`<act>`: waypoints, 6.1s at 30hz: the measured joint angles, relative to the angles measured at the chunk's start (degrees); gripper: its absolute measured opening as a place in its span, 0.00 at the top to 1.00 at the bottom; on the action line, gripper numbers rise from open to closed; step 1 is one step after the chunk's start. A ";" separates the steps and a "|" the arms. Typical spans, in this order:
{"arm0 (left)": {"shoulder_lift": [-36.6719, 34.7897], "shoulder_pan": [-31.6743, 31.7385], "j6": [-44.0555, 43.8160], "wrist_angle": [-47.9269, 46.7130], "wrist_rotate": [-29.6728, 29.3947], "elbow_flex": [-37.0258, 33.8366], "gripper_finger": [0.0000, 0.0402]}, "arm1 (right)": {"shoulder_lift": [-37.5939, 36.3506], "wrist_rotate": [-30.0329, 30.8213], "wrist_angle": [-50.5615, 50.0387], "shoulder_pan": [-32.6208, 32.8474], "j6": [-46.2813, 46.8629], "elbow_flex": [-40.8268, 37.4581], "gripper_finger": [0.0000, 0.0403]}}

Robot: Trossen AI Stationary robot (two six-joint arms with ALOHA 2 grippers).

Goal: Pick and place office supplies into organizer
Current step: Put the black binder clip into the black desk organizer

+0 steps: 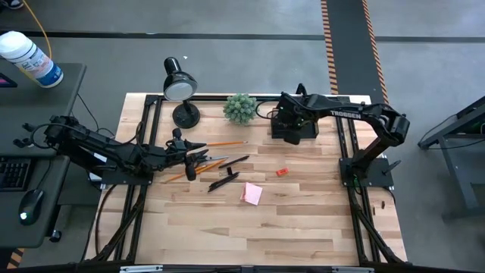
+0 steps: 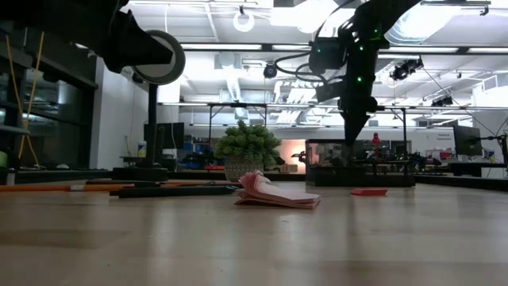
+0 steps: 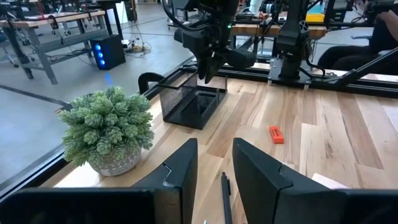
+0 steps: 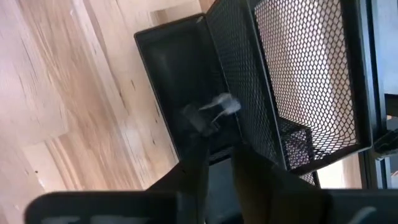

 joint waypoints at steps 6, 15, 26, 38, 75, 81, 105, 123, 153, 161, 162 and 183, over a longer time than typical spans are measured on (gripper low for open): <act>0.00 0.00 0.00 0.00 0.00 0.00 0.78 | 0.00 -2.83 0.02 0.48 2.08 0.02 0.79; 0.00 0.00 1.36 0.34 0.00 0.00 0.78 | 0.00 -15.79 5.11 7.38 2.73 0.02 0.78; -0.02 0.00 5.97 -0.95 3.90 0.00 0.78 | 0.00 -19.63 25.01 22.23 3.60 0.06 0.78; -0.02 0.00 5.81 -8.81 6.69 0.00 0.78 | 8.43 -22.25 39.34 27.76 1.01 0.15 0.77; -0.02 -0.02 5.76 -11.54 9.36 0.00 0.78 | 30.88 -19.04 36.30 27.39 -7.07 21.30 0.79; -0.02 -0.02 5.75 -13.38 10.14 0.00 0.78 | 35.51 -18.42 33.16 27.39 -8.07 26.36 0.79; -0.04 -0.02 6.08 -13.33 10.14 0.00 0.78 | 37.90 -15.95 29.16 26.69 -9.29 28.76 0.79; -0.04 -0.02 6.25 -13.33 10.12 0.02 0.78 | 37.75 -16.02 29.60 26.77 -8.48 28.72 0.80; -0.03 -0.02 6.23 -13.32 10.12 0.00 0.78 | 37.64 -15.25 29.53 26.82 -8.29 28.70 0.80; -0.04 -0.02 6.23 -13.31 10.12 0.00 0.78 | 37.64 -15.21 28.39 26.82 -8.39 28.70 0.80; -0.04 0.00 6.23 -13.31 10.12 0.00 0.78 | 37.64 -15.21 28.36 26.82 -8.39 28.70 0.80; -0.03 -0.01 6.22 -13.27 10.11 0.00 0.78 | 38.34 -18.01 25.65 26.36 -8.91 28.81 0.99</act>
